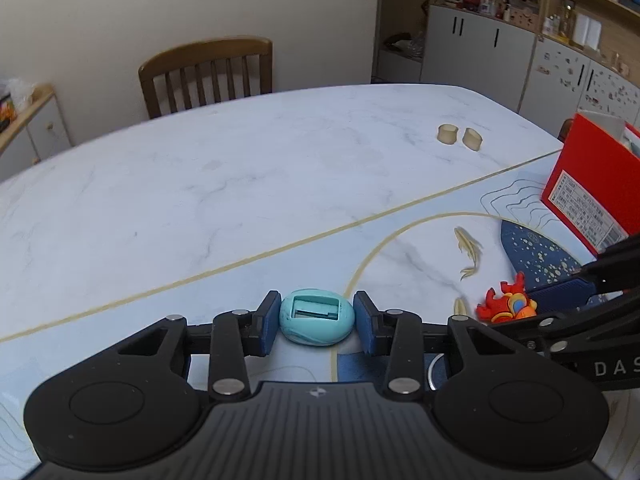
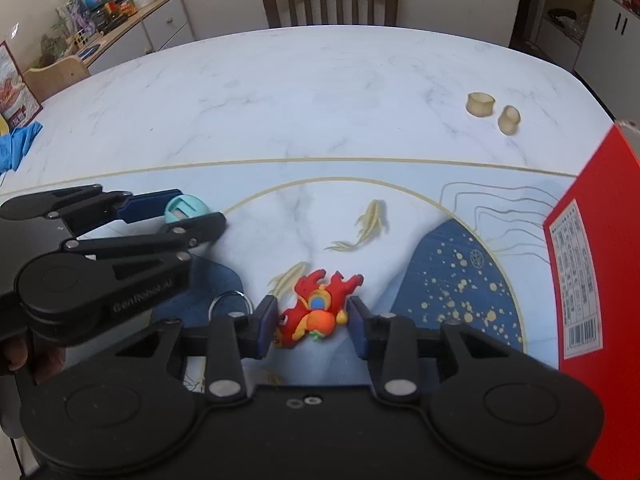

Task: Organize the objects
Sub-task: 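Grasp the teal egg case with the left tool while the right tool grasps the dragon keychain, then carry the teal case and dragon keychain into the shoebox and lower them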

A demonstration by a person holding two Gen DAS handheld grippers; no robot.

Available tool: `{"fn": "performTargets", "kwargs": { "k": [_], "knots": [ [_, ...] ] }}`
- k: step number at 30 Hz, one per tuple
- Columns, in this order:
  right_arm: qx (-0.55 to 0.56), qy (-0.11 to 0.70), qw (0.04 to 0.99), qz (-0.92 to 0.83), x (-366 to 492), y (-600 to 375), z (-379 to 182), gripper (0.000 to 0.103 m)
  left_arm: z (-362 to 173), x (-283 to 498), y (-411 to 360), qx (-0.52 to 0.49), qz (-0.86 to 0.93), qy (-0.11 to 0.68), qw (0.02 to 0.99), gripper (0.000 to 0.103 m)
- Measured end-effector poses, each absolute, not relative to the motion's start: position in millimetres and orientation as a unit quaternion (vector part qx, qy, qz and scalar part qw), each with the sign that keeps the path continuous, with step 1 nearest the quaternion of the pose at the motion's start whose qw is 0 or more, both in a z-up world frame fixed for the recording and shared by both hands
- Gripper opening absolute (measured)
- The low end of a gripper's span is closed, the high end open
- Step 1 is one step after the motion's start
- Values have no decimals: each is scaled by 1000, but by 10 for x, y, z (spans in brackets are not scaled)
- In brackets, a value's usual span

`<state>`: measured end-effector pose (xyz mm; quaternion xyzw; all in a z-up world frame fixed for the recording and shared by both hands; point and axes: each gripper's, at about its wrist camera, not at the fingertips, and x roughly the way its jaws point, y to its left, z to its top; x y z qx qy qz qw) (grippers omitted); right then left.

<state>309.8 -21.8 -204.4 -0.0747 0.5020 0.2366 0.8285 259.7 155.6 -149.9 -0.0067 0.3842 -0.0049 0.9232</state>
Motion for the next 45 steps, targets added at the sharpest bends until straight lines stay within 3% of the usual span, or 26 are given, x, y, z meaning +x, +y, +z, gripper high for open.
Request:
{"fn": "performTargets", "kwargs": {
  "k": [11, 27, 45],
  "knots": [
    [-37, 486, 840, 239, 3029, -514, -1854, 34, -1245, 2471, 1480, -22, -11, 391, 920, 39],
    [-16, 450, 857, 251, 2791, -1173, -1071, 34, -516, 2207, 1131, -39, -19, 382, 923, 39],
    [-33, 402, 871, 279, 2862, -2366, -497, 34, 87, 2311, -21, -49, -47, 385, 921, 39]
  ]
}}
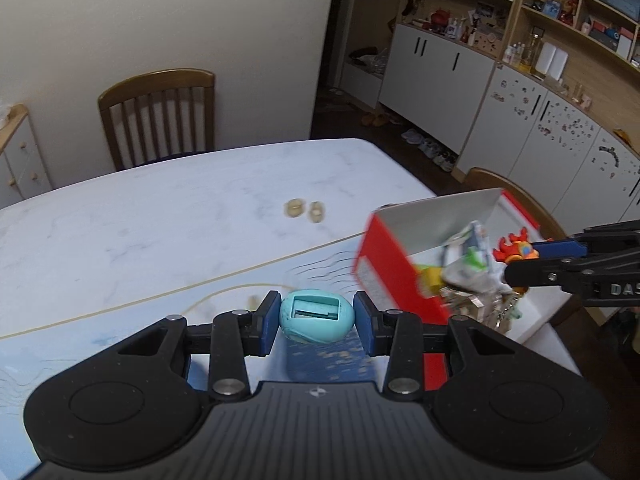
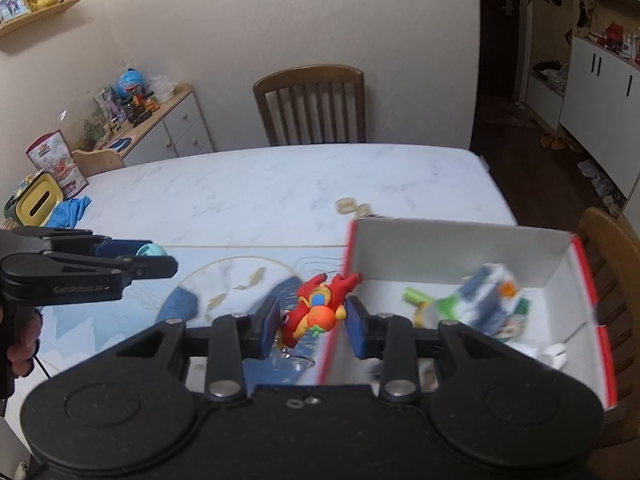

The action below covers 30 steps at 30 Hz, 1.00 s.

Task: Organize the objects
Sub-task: 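Carry the teal case and dragon keychain into the shoebox and lower them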

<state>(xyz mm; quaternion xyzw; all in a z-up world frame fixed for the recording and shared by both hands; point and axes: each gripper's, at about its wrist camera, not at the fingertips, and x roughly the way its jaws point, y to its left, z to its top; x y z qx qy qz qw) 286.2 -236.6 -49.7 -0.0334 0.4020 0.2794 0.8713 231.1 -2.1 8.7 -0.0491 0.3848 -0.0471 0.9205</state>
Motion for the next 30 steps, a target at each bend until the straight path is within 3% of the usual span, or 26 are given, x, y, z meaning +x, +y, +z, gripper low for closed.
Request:
{"fn": "performTargets", "kwargs": {
  "k": [16, 30],
  "knots": [
    [-19, 394, 886, 246, 3395, -3567, -528, 34, 80, 2742, -1218, -21, -91, 399, 912, 39],
    [-24, 415, 877, 240, 3681, -4004, -869, 34, -400, 3118, -1853, 18, -91, 455, 885, 39]
  ]
}}
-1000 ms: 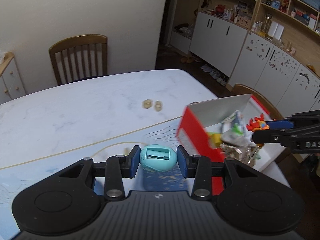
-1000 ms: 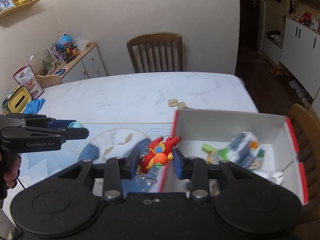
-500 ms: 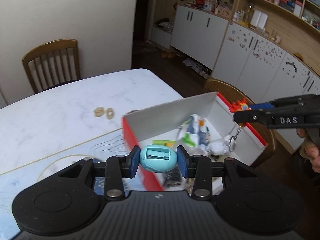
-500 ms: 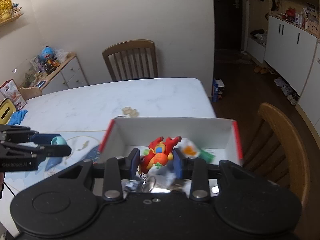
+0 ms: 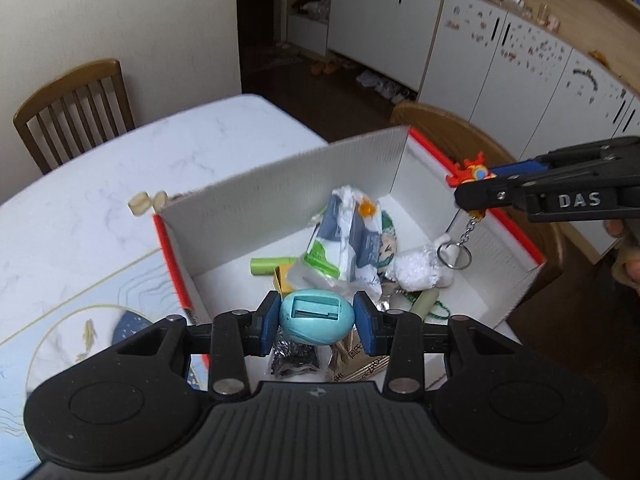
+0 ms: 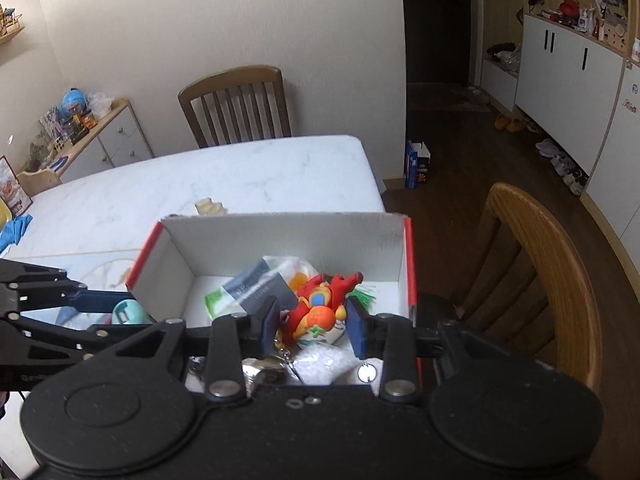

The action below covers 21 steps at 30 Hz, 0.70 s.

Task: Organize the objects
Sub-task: 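Carry the teal case and dragon keychain into the shoebox and lower them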

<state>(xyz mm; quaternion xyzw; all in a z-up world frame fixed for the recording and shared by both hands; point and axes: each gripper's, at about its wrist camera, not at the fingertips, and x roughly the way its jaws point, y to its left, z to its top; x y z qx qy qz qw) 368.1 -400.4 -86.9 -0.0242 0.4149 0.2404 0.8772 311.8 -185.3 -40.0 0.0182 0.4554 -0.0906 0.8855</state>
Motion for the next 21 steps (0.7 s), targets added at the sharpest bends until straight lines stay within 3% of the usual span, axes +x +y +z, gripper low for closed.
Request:
{"fn": "performTargets", "kwargs": {
  "k": [21],
  "knots": [
    [-85, 453, 834, 304, 3879, -3742, -1363, 34, -1018, 3471, -1981, 35, -62, 525, 848, 39]
  ]
}}
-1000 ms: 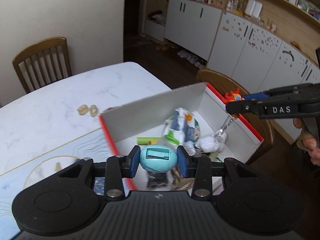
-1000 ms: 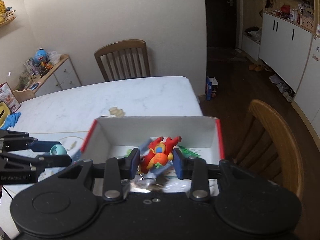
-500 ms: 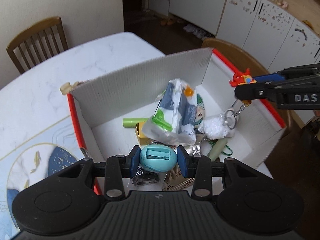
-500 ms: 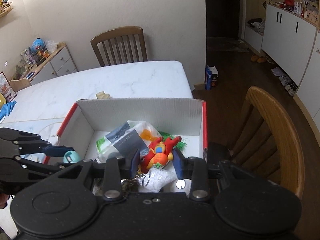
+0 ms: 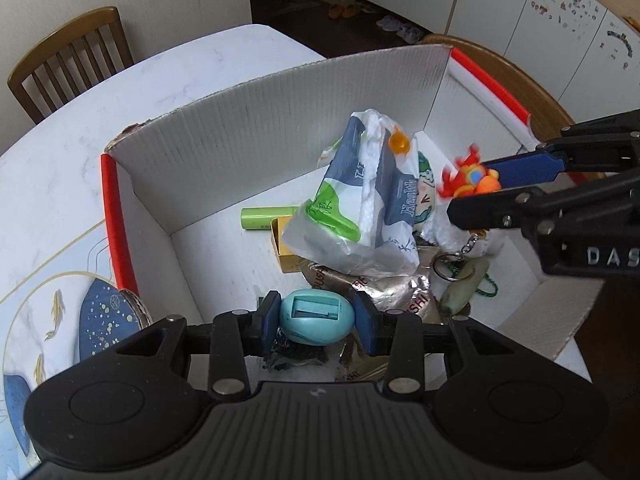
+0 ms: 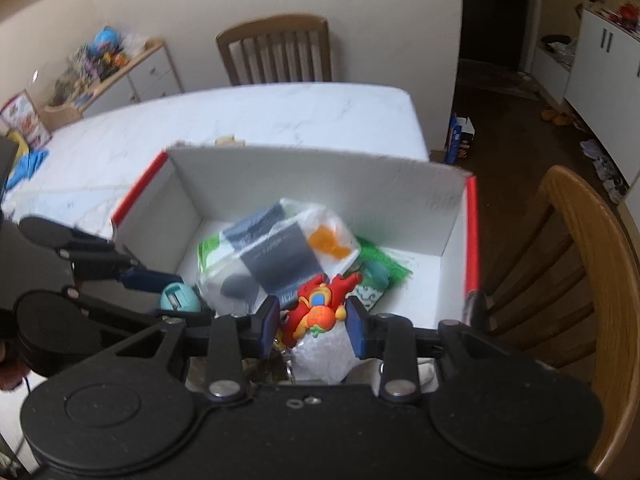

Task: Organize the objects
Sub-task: 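Carry the teal case and dragon keychain into the shoebox and lower them, then open both tools to release the teal case and dragon keychain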

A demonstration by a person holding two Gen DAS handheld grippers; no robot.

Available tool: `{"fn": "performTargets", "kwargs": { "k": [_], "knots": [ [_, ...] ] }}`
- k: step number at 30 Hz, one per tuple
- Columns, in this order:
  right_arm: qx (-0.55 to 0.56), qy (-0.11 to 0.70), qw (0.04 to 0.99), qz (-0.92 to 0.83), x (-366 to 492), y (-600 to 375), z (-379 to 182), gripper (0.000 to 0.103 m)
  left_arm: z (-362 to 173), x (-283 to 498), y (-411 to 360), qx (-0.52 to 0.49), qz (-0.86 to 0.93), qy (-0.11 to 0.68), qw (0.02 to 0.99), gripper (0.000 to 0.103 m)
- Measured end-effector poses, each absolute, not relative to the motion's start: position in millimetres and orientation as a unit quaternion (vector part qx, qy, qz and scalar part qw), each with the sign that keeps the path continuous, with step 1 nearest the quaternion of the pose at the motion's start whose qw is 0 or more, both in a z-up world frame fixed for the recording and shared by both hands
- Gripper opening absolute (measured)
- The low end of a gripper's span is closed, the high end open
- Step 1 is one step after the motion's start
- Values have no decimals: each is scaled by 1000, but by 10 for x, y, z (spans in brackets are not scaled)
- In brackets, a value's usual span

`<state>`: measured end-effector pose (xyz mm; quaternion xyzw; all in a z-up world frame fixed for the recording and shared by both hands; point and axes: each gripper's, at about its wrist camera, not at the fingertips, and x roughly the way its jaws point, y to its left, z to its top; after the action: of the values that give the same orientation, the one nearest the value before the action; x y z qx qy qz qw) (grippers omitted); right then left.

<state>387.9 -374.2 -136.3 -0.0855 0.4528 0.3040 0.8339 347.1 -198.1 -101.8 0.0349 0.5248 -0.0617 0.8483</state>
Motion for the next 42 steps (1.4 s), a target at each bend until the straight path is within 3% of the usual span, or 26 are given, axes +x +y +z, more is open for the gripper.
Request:
{"fn": "performTargets", "kwargs": {
  "k": [19, 25, 30, 36, 40, 42],
  "knots": [
    [-109, 462, 820, 321, 3875, -3748, -1412, 39, -1079, 3519, -2007, 35, -57, 535, 843, 41],
    [-106, 458, 823, 320, 3807, -3791, -1341, 43, -975, 3415, -2004, 35, -60, 521, 851, 48],
    [-104, 450, 828, 317, 3725, -3820, -1231, 45, -843, 3303, -2022, 25, -66, 500, 863, 65],
    [-97, 433, 841, 310, 3584, -3854, -1070, 46, -650, 3150, -1973, 0, -83, 472, 878, 65],
    [-88, 419, 851, 304, 3474, -3879, -954, 59, -511, 3008, -1908, -10, -94, 451, 887, 65],
    [-82, 410, 856, 303, 3407, -3900, -897, 62, -447, 2945, -1881, -13, -98, 439, 893, 65]
  ]
}}
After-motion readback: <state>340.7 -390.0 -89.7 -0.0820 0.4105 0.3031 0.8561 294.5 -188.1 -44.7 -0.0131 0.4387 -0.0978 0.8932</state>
